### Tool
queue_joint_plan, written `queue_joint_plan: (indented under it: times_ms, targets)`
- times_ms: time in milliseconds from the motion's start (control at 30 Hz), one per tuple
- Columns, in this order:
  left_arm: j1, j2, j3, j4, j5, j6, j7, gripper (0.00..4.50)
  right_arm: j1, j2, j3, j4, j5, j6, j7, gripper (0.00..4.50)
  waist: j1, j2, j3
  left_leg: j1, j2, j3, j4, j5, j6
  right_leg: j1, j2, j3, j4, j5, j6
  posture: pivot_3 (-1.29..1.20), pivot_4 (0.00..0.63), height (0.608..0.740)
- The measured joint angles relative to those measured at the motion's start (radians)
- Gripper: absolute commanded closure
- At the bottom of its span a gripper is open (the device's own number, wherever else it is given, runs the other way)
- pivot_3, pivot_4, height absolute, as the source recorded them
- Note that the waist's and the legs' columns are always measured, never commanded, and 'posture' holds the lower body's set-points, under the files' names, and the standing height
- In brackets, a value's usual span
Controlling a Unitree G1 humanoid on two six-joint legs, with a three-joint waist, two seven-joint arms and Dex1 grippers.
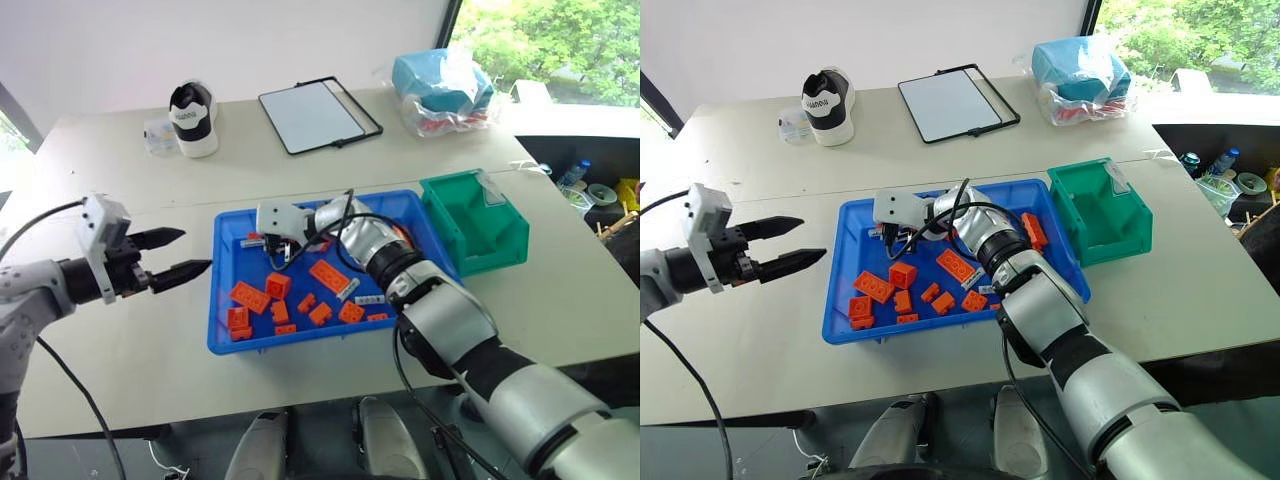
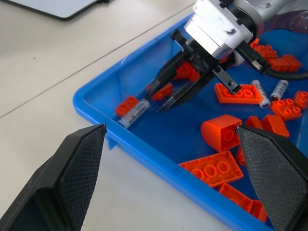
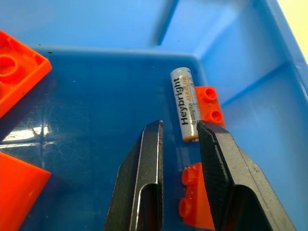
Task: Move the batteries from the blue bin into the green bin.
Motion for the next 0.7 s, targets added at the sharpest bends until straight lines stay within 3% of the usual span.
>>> queue_joint_plan:
  times_ms: [333, 433, 533, 700]
  targets:
    - [0.045, -0.005, 0.035, -0.076, -0.028, 0.010, 0.034, 0.00, -0.035, 0.009, -0.035, 0.066, 0.015, 0.043, -0.038, 3.35, 0.001, 0.000, 0.000, 0.000, 0.001, 0.001, 0.000, 0.000, 0.000, 0.000, 0.001, 0.000, 0.000, 0.001, -0.001, 0.00, 0.150, 0.731]
    - [0.057, -0.005, 0.046, -0.078, -0.034, 0.010, 0.035, 0.00, -0.036, -0.009, -0.051, 0.067, 0.025, 0.058, -0.016, 2.45, 0.000, 0.000, 0.000, 0.000, 0.001, 0.001, 0.000, 0.000, 0.000, 0.000, 0.001, 0.000, 0.000, 0.001, -0.001, 0.00, 0.150, 0.731]
    - [0.062, -0.006, 0.046, -0.078, -0.036, 0.010, 0.037, 0.00, -0.036, -0.019, -0.051, 0.067, 0.021, 0.060, -0.008, 0.99, 0.000, 0.000, 0.000, 0.000, 0.002, 0.002, 0.000, 0.000, 0.000, 0.000, 0.001, 0.000, 0.000, 0.001, -0.001, 0.00, 0.150, 0.731]
    - [0.029, -0.009, 0.043, -0.078, -0.037, 0.009, 0.046, 0.00, -0.036, 0.000, -0.060, 0.081, 0.026, 0.086, -0.028, 0.99, 0.000, 0.000, 0.000, 0.000, 0.005, 0.004, 0.000, 0.000, 0.000, 0.000, 0.004, 0.000, 0.000, 0.001, -0.002, 0.00, 0.150, 0.731]
